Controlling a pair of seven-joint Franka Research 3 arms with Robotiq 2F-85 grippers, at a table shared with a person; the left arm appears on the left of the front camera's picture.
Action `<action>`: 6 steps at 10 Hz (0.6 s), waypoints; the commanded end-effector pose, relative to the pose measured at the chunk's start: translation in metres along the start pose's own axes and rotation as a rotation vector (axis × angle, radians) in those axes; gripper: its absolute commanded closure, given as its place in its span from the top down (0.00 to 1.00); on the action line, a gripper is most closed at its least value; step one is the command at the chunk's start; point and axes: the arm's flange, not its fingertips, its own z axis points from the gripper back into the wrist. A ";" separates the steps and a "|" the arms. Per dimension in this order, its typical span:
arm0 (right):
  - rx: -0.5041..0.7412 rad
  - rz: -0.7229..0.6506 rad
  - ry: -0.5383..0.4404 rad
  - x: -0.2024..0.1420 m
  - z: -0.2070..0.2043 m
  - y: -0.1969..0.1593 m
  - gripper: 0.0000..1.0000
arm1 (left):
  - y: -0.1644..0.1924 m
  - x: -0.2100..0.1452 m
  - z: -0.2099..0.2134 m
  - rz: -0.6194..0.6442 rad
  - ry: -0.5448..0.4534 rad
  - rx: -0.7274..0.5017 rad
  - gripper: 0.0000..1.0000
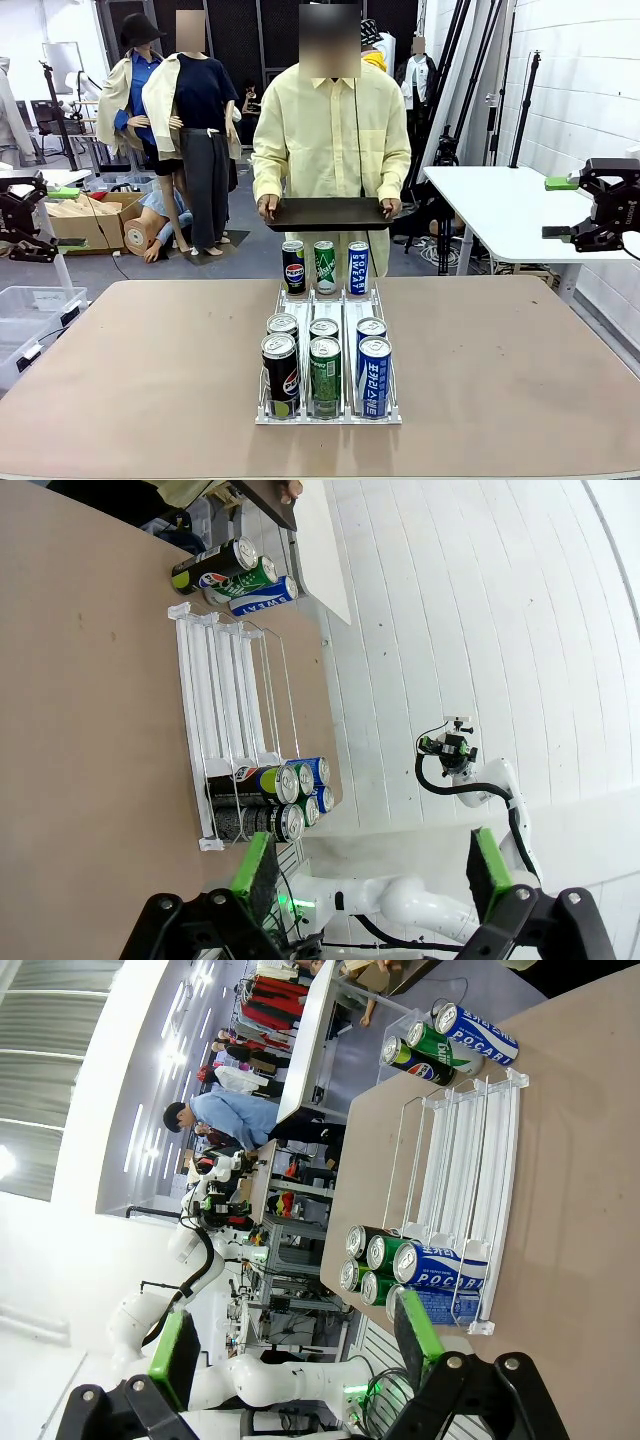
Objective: Retrieve and hand over the desired beverage to the person.
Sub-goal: Pick up a can of the same type that the person held from the Automatic Can Dispenser.
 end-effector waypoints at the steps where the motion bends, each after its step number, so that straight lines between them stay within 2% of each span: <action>1: 0.014 0.008 0.001 0.001 -0.001 0.002 1.00 | -0.002 -0.003 0.001 -0.005 -0.012 0.005 1.00; 6: 0.014 0.008 0.001 0.001 -0.001 0.002 1.00 | -0.002 -0.003 0.001 -0.005 -0.012 0.005 1.00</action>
